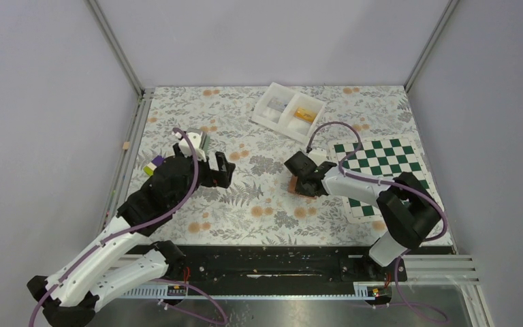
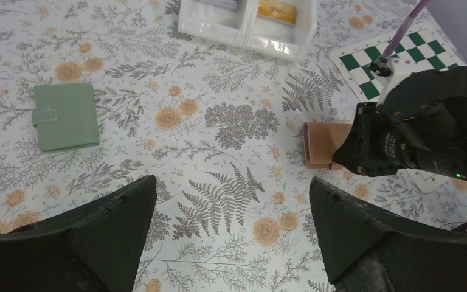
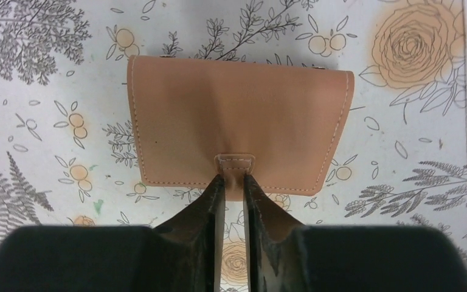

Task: Take the credit cards out of the card holder
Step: Open the card holder at the center of the board.

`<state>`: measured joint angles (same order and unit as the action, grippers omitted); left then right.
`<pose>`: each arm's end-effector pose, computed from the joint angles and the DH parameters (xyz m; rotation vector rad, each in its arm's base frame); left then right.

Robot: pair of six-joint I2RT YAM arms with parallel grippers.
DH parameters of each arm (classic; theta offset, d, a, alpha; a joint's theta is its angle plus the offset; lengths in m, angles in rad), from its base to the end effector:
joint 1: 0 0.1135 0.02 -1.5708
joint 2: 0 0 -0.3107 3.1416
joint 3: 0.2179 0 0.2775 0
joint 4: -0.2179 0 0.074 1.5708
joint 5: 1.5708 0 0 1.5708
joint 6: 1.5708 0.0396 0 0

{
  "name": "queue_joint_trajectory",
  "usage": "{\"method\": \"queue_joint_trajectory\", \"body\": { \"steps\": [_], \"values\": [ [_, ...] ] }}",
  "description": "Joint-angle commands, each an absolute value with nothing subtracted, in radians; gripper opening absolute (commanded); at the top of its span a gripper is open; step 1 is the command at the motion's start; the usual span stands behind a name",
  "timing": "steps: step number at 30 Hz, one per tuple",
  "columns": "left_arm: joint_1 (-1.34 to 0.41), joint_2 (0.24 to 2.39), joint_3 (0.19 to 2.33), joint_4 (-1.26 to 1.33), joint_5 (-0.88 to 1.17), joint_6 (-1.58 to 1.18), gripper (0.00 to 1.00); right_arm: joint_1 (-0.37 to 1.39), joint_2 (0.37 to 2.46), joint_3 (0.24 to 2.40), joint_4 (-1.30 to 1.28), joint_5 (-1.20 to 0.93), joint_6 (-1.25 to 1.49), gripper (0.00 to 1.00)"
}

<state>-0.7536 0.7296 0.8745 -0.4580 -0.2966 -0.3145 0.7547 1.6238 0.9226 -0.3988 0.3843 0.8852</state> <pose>0.1204 -0.0971 0.3846 0.2105 1.8834 -0.4553 0.2523 0.2169 0.1961 0.2843 2.5308 0.1084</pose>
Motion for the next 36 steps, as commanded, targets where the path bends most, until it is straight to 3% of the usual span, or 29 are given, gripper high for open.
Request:
{"method": "queue_joint_trajectory", "body": {
  "steps": [1, 4, 10, 12, 14, 16, 20, 26, 36],
  "values": [
    [-0.755, 0.781, 0.907, -0.472, -0.305, -0.341, 0.94, 0.761, 1.533, 0.821, -0.267, 0.369, 0.633, 0.16],
    [-0.755, 0.814, 0.922, -0.492, -0.299, -0.353, 0.93, 0.761, 1.463, 0.767, -0.192, 0.268, 0.443, 0.07],
    [-0.753, 0.834, 0.926, -0.500, -0.308, -0.368, 0.92, 0.762, 1.355, 0.719, -0.167, 0.175, 0.303, 0.03],
    [-0.754, 0.836, 0.925, -0.500, -0.310, -0.370, 0.92, 0.760, 1.333, 0.746, -0.239, 0.238, 0.395, 0.11],
    [-0.754, 0.838, 0.925, -0.499, -0.314, -0.370, 0.91, 0.749, 1.327, 0.788, -0.325, 0.259, 0.499, 0.42],
    [-0.755, 0.838, 0.925, -0.496, -0.319, -0.369, 0.91, 0.731, 1.328, 0.805, -0.367, 0.257, 0.576, 0.54],
    [-0.755, 0.838, 0.922, -0.495, -0.323, -0.367, 0.91, 0.713, 1.308, 0.794, -0.378, 0.313, 0.687, 0.55],
    [-0.754, 0.835, 0.917, -0.491, -0.321, -0.367, 0.91, 0.634, 1.296, 0.746, -0.356, 0.300, 0.739, 0.48],
    [-0.752, 0.888, 0.932, -0.514, -0.271, -0.407, 0.91, 0.551, 1.351, 0.701, -0.195, 0.157, 0.630, 0.62]
  ]
}}
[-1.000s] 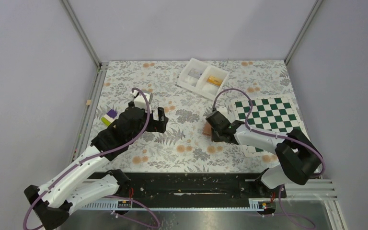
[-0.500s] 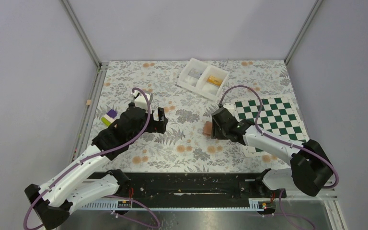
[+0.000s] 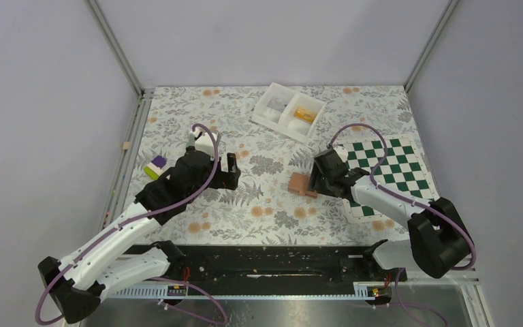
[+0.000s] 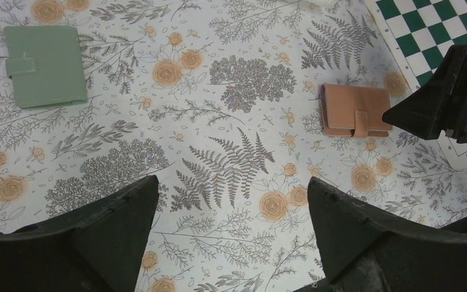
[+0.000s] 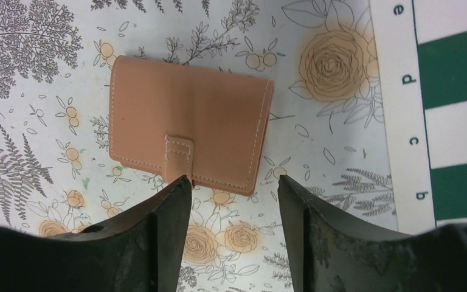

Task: Take the credit cards out of the card holder
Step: Open the card holder at the center of the board.

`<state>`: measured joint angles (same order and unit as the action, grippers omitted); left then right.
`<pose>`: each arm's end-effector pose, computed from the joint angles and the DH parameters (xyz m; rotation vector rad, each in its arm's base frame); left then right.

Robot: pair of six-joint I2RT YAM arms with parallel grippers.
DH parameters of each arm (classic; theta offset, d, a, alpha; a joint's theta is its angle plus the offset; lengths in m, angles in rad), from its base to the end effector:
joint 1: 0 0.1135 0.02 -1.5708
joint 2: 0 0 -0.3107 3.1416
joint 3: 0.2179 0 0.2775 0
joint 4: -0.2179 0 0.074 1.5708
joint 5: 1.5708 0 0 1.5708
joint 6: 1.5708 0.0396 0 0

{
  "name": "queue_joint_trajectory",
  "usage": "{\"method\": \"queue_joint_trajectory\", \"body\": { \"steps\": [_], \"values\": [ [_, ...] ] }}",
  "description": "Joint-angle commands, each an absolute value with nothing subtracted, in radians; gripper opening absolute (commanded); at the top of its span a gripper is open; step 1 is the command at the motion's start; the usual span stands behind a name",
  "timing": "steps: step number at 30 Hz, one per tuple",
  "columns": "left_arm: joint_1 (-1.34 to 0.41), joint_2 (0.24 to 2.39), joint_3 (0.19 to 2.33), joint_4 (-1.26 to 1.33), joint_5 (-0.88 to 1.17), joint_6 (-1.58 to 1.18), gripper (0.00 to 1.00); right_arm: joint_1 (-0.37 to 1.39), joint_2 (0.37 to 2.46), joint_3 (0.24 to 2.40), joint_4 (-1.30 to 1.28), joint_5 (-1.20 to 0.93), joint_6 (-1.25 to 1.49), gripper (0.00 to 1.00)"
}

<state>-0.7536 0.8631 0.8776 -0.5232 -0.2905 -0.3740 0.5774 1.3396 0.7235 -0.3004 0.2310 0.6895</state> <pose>0.1433 -0.1189 0.3590 0.2161 2.0686 -0.3942 0.2338 0.1415 0.2190 0.2355 2.4608 0.2652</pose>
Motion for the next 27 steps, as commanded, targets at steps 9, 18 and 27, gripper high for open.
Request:
{"method": "queue_joint_trajectory", "body": {
  "steps": [9, 18, 27],
  "values": [
    [-0.622, 0.936, 0.878, -0.512, -0.011, -0.561, 0.90, 0.502, 1.470, 0.784, -0.199, 0.108, 0.477, 0.65],
    [-0.571, 0.998, 0.812, -0.475, 0.085, -0.600, 0.86, 0.501, 1.588, 0.914, -0.133, -0.077, 0.325, 0.67],
    [-0.495, 1.057, 0.760, -0.432, 0.152, -0.639, 0.83, 0.503, 1.777, 1.105, -0.124, -0.350, 0.208, 0.68]
  ]
}}
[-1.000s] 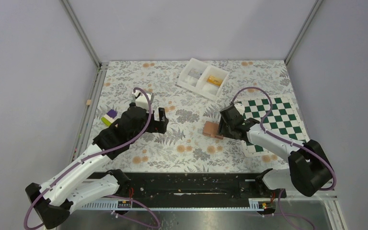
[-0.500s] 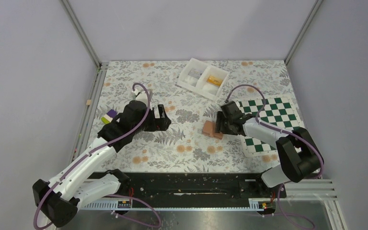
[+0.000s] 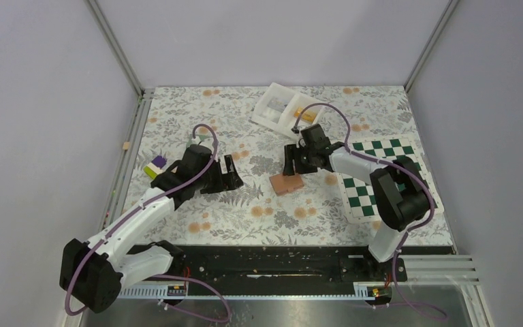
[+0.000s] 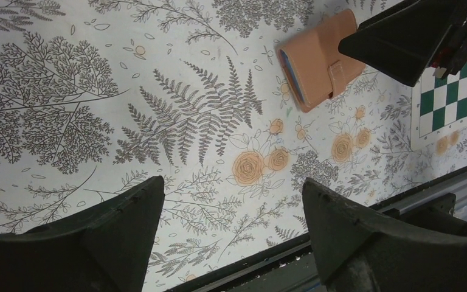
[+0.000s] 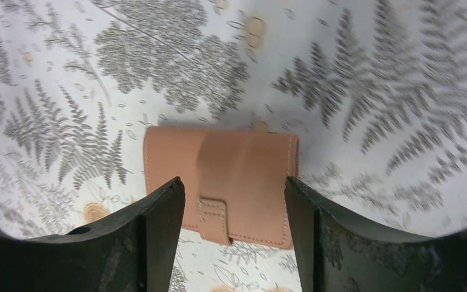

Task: Take the credit cards out of the card holder
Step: Open the card holder at the center of the board.

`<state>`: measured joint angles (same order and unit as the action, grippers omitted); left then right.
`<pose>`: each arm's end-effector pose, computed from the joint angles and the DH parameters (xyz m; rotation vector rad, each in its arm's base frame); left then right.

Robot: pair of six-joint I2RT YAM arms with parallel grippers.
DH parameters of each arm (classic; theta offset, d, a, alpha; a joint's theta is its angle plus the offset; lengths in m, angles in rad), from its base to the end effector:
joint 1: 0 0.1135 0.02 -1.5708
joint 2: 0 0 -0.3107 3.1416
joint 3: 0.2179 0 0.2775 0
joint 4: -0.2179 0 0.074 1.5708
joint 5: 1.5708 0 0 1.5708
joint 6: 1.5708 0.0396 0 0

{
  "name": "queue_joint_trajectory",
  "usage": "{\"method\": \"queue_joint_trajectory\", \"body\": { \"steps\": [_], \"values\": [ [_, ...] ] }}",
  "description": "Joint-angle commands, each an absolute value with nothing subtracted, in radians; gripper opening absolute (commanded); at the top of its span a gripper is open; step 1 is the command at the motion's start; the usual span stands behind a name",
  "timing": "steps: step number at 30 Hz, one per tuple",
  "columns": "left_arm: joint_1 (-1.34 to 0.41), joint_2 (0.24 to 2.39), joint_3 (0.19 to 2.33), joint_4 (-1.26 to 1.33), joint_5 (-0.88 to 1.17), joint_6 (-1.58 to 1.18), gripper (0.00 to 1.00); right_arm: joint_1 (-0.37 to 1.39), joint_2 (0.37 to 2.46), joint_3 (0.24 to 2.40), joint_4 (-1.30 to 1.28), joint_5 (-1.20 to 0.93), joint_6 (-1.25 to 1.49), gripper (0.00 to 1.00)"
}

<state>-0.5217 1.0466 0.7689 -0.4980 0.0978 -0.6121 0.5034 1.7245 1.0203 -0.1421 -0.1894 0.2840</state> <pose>0.1909 -0.1142 0.2865 -0.0602 2.4419 -0.6515 0.3360 0.1936 0.2063 -0.3604 2.4564 0.5783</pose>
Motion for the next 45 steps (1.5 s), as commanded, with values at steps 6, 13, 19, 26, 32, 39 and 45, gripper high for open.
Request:
{"method": "queue_joint_trajectory", "body": {
  "steps": [6, 13, 19, 26, 32, 39, 45],
  "values": [
    [-0.469, 1.089, 0.765, -0.423, 0.178, -0.636, 0.80, 0.546, 1.827, 1.204, -0.168, -0.442, 0.137, 0.66],
    [-0.445, 1.161, 0.779, -0.386, 0.221, -0.637, 0.76, 0.597, 1.747, 1.183, -0.227, -0.285, 0.256, 0.58],
    [-0.415, 1.228, 0.799, -0.322, 0.296, -0.662, 0.75, 0.595, 1.474, 0.825, 0.018, -0.158, 0.774, 0.61],
    [-0.416, 1.214, 0.779, -0.314, 0.321, -0.643, 0.75, 0.595, 1.356, 0.581, 0.153, 0.039, 1.085, 0.66],
    [-0.414, 1.127, 0.783, -0.349, 0.325, -0.614, 0.76, 0.595, 1.363, 0.480, 0.284, 0.103, 1.166, 0.74],
    [-0.414, 1.051, 0.800, -0.443, 0.283, -0.529, 0.78, 0.594, 1.448, 0.411, 0.499, 0.089, 1.213, 0.72],
    [-0.414, 1.025, 0.781, -0.436, 0.269, -0.522, 0.79, 0.595, 1.535, 0.433, 0.538, 0.108, 1.231, 0.70]
  ]
}}
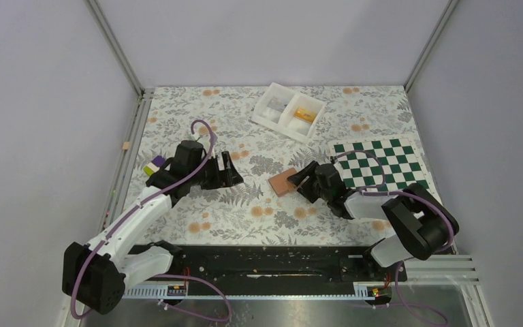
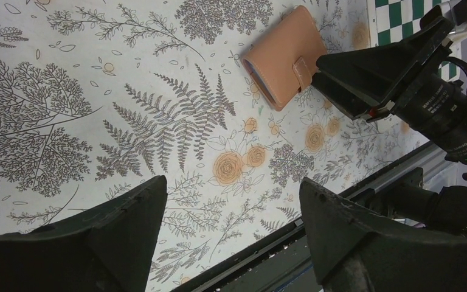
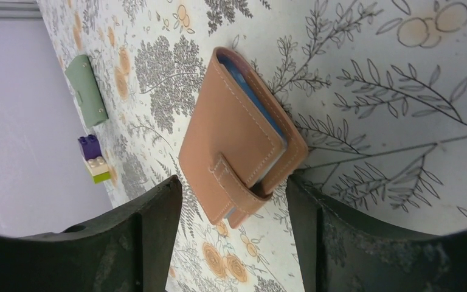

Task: Take the credit cards out of the card holder
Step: Open the card holder at the center of the board.

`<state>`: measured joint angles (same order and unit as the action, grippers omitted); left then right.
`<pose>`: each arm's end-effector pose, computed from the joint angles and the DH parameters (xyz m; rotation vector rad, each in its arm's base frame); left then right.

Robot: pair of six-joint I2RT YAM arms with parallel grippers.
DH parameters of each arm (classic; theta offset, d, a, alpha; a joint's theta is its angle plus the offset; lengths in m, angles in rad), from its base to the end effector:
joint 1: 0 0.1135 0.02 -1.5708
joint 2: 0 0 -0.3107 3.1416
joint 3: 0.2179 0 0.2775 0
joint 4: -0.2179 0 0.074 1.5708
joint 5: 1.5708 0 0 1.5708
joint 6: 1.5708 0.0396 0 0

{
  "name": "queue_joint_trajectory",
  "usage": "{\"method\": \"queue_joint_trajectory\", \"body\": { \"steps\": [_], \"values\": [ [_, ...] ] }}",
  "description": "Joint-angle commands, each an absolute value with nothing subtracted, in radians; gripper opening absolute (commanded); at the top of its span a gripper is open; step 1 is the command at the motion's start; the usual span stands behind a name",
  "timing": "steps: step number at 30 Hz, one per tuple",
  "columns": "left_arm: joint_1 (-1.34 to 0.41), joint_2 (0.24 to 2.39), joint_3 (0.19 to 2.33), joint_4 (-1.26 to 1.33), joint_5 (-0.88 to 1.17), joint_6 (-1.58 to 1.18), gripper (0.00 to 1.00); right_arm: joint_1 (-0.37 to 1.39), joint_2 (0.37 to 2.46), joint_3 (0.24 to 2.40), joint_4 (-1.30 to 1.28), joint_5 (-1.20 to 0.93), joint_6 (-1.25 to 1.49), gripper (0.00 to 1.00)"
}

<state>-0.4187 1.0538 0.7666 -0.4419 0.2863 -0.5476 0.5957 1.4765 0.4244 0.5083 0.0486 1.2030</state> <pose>0.2026 -0.1024 0.2898 0.0000 2.4060 -0.8057 0.2282 0.1523 0.1585 0.7136 2.1724 0.9749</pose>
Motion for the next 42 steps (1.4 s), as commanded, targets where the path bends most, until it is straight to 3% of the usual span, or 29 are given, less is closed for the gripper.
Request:
{"method": "queue_joint_trajectory", "body": {
  "steps": [1, 7, 21, 36, 42],
  "values": [
    [-0.415, 1.025, 0.781, -0.435, 0.272, -0.523, 0.79, 0.595, 1.550, 0.441, 0.542, 0.112, 1.229, 0.69],
    [-0.414, 1.032, 0.780, -0.434, 0.279, -0.525, 0.79, 0.594, 1.629, 0.493, 0.542, 0.106, 1.177, 0.56],
    [-0.413, 1.048, 0.776, -0.421, 0.303, -0.532, 0.79, 0.556, 1.742, 0.492, 0.798, -0.072, 1.022, 0.01],
    [-0.413, 1.187, 0.798, -0.382, 0.370, -0.588, 0.79, 0.538, 1.552, 0.566, 0.604, -0.339, 0.630, 0.00],
    [-0.414, 1.165, 0.746, -0.250, 0.498, -0.601, 0.89, 0.538, 1.465, 0.528, 0.599, -0.419, 0.583, 0.00]
  ]
}}
